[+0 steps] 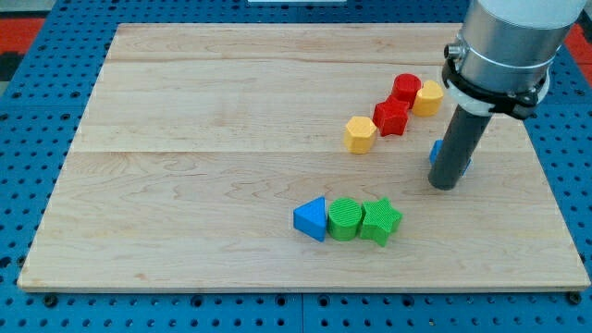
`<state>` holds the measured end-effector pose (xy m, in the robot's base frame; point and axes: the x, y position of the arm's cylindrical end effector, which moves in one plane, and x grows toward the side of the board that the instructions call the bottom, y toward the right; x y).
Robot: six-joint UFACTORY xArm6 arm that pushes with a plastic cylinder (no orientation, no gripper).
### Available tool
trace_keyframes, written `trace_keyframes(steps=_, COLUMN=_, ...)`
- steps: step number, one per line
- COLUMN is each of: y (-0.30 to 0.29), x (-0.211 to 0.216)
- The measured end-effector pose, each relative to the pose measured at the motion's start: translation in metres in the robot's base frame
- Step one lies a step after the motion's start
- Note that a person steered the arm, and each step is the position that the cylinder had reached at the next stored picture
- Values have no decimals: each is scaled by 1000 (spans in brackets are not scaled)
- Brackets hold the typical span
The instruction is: Move the blue triangle into the blue cube
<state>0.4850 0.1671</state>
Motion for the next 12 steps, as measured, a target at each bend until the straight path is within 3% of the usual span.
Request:
trace_keyframes(steps=1, y=0, x=-31)
trace_keyframes(steps=2, y=11, x=-6)
trace_keyframes(steps=3, y=24, x=69)
trace_keyframes(steps=4, y=-41, x=121)
trace_keyframes(steps=5, y=-85, x=133)
trace_keyframes(steps=8, y=-190, x=66)
trace_keyframes(steps=11, y=-96, x=37)
trace_keyframes(steps=12, y=-103, x=17)
